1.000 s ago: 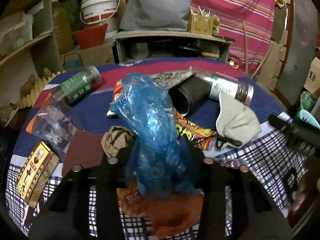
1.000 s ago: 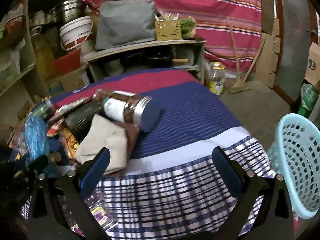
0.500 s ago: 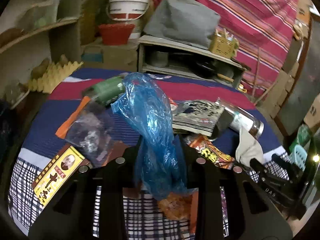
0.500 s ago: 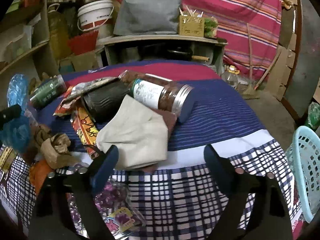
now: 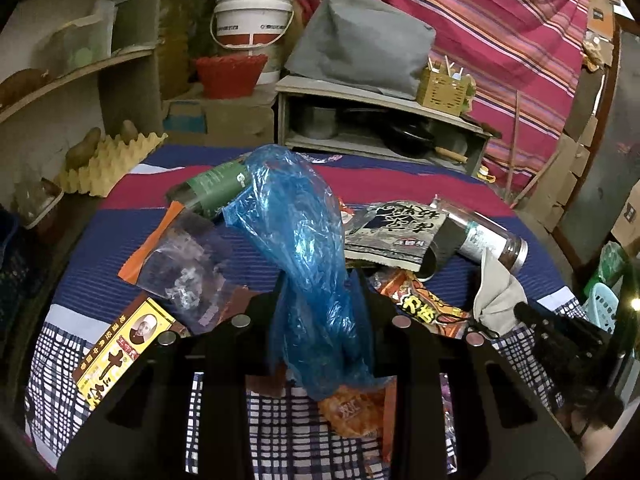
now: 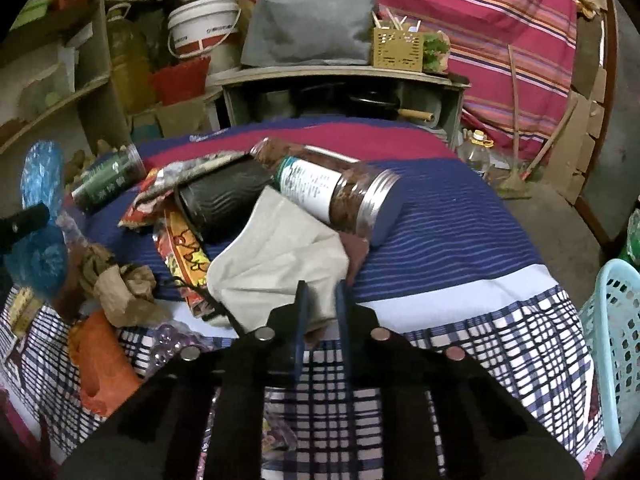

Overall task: Collect trash
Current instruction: 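Grasp the beige cloth with the right tool while the left tool lifts the blue bag, then carry both items to the light blue basket while the left tool releases the bag inside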

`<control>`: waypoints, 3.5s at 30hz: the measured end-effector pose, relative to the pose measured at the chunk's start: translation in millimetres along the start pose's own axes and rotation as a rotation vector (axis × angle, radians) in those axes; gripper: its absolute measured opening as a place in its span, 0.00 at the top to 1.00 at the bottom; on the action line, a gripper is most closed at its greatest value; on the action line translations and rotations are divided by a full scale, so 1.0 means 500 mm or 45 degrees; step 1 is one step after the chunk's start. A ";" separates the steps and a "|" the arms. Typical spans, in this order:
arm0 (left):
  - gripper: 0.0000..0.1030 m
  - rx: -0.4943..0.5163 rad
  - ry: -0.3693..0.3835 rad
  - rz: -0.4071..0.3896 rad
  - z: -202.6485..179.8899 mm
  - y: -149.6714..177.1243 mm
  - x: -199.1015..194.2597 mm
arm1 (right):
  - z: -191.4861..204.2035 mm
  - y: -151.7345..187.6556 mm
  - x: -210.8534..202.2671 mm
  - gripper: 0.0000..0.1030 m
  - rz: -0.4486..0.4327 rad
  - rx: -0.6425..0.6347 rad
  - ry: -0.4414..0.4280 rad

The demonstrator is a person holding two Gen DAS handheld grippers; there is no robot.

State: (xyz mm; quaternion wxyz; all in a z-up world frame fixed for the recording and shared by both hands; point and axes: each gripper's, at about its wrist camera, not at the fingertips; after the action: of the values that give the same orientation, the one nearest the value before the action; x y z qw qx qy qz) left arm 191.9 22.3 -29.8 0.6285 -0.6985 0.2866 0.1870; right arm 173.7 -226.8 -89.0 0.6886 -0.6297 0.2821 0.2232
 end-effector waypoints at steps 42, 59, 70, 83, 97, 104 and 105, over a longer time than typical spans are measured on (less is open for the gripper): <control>0.71 0.100 -0.053 0.053 -0.019 0.018 0.029 | -0.014 0.011 0.030 0.43 0.109 0.072 -0.089; 0.90 0.150 0.089 0.000 -0.101 0.029 -0.034 | -0.113 -0.020 -0.130 0.82 0.011 0.145 -0.213; 0.94 0.234 0.248 -0.073 -0.293 0.048 -0.065 | -0.307 0.062 -0.265 0.82 -0.133 0.144 -0.052; 0.94 0.466 0.526 -0.051 -0.627 0.137 -0.030 | -0.549 0.144 -0.289 0.82 -0.158 0.305 0.166; 0.94 0.580 0.693 0.036 -0.816 0.212 0.013 | -0.653 0.204 -0.277 0.82 -0.143 0.406 0.229; 0.80 0.599 0.647 0.028 -0.854 0.221 0.036 | -0.669 0.212 -0.264 0.82 -0.138 0.446 0.245; 0.70 0.596 0.639 0.029 -0.851 0.219 0.039 | -0.670 0.211 -0.261 0.82 -0.137 0.446 0.251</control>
State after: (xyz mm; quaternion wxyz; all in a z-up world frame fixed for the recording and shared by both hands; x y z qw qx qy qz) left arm 95.1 -405.3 -66.5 0.6793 -0.5563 0.4754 -0.0545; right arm -29.0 -541.6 -95.7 0.7676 -0.5332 0.3485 0.0708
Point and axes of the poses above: each gripper's, at about its wrist camera, not at the fingertips, and x roughly the way its jaws point, z to its left, y to its underside, and after that the axes turned 2 degrees about y, right-handed
